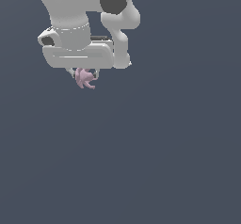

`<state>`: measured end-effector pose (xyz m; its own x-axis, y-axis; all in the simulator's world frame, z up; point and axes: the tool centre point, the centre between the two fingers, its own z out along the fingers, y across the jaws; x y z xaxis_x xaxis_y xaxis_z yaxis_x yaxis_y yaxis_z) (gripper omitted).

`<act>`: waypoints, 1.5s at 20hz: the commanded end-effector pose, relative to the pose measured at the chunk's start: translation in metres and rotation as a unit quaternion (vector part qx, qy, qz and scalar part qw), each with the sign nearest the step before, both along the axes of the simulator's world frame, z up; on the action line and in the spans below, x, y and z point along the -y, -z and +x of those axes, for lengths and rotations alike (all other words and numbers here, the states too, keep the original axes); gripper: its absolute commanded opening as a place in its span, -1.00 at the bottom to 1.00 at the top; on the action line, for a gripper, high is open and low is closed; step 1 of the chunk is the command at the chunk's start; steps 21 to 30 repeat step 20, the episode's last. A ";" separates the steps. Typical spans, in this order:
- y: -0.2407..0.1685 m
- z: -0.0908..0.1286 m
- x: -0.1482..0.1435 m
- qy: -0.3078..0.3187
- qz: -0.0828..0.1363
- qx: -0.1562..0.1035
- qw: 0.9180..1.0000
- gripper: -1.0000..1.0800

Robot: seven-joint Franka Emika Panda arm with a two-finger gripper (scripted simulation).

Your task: Pick up the object and move it to a goal position.

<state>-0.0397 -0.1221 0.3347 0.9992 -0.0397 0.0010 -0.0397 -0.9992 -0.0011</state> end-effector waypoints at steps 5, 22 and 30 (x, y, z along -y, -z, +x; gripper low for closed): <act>-0.063 -0.020 0.011 0.000 0.000 -0.001 1.000 -1.00; -0.120 -0.035 0.021 0.000 0.000 -0.001 1.000 -1.00; -0.120 -0.035 0.021 0.000 0.000 -0.001 1.000 -1.00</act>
